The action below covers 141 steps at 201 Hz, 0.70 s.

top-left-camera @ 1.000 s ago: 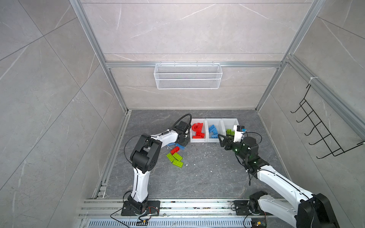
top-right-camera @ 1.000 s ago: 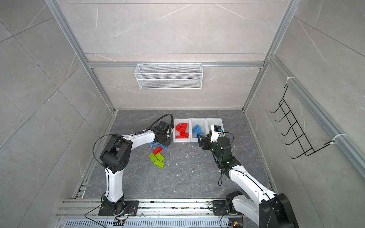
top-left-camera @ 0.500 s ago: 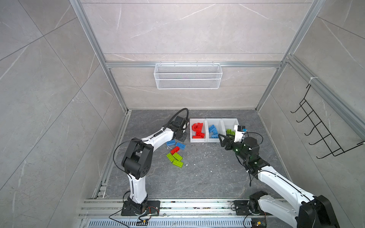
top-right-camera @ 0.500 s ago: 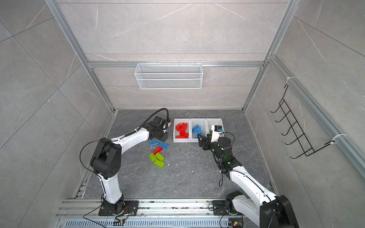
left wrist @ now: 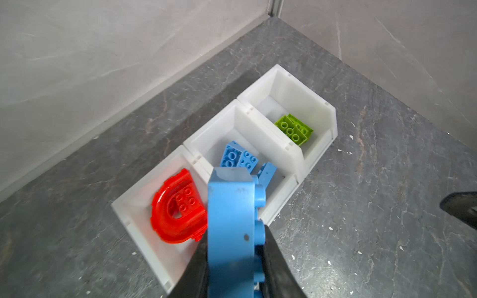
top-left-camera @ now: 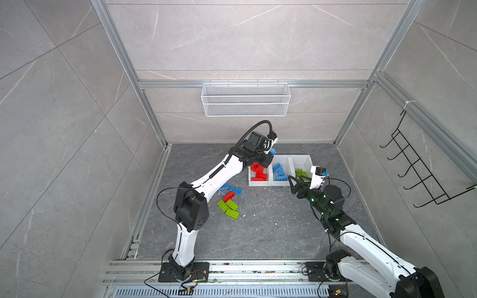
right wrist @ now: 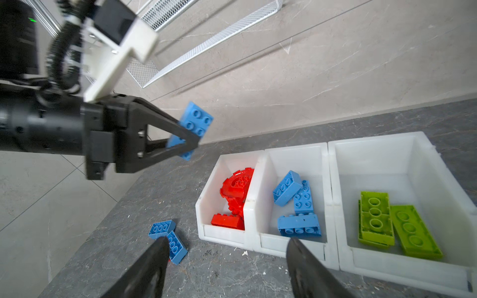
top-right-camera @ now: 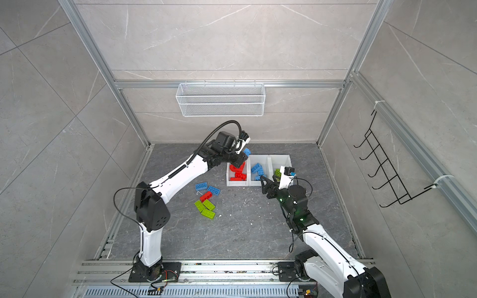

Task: Sort the legos into containers by color
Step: 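Lift the blue brick with the left gripper over the blue compartment, then open the left gripper over the blue compartment and withdraw the left arm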

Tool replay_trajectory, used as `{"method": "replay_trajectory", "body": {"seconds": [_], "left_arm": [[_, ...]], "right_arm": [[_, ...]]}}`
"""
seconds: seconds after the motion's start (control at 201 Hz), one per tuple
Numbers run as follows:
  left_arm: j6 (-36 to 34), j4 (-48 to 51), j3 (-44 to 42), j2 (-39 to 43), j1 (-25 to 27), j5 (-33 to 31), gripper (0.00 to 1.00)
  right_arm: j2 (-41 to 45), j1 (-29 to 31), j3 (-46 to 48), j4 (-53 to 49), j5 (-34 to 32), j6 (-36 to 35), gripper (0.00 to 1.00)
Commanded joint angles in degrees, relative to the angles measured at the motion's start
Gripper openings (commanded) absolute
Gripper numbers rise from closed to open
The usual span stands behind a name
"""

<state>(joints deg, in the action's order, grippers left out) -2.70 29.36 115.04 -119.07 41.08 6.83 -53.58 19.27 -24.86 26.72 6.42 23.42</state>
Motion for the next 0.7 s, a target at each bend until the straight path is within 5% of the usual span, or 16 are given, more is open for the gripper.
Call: {"method": "replay_trajectory", "body": {"seconds": [0.0, 0.562, 0.697], "left_arm": [[-0.5, 2.8, 5.7, -6.5, 0.3, 3.3, 0.19], [2.3, -7.3, 9.2, -18.3, 1.1, 9.4, 0.22], [2.9, -6.5, 12.3, -20.5, 1.2, 9.7, 0.4]], "right_arm": [[1.0, 0.2, 0.7, 1.7, -1.3, 0.7, 0.74], [1.0, 0.2, 0.0, 0.2, -1.4, -0.2, 0.73], [1.0, 0.1, -0.1, 0.1, -1.3, -0.3, 0.74]]}}
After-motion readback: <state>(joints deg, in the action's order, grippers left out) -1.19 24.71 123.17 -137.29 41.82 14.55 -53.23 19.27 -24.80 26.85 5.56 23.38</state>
